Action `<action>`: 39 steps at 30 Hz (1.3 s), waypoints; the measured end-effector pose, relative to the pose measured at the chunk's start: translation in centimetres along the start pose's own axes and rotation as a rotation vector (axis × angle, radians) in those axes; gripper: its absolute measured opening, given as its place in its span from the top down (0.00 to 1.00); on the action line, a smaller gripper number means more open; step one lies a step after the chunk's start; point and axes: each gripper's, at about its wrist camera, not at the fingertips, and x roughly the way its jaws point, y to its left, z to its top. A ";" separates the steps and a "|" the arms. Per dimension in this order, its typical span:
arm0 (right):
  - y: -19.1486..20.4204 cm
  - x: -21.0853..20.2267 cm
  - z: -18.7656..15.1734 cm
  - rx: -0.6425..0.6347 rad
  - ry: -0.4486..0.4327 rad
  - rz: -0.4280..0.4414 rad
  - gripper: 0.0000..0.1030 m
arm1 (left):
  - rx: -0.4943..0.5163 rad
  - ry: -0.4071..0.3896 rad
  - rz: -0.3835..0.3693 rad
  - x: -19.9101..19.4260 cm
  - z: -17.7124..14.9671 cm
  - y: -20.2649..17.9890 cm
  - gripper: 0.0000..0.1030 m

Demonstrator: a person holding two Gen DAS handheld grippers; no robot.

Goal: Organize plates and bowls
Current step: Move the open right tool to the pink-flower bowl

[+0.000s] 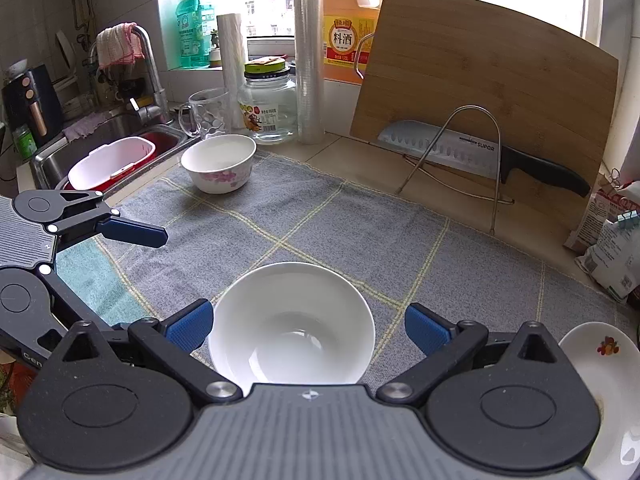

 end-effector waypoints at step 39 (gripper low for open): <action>9.0 10.2 12.8 -0.029 0.050 -0.032 0.00 | -0.004 -0.079 0.063 6.2 -0.1 18.4 0.06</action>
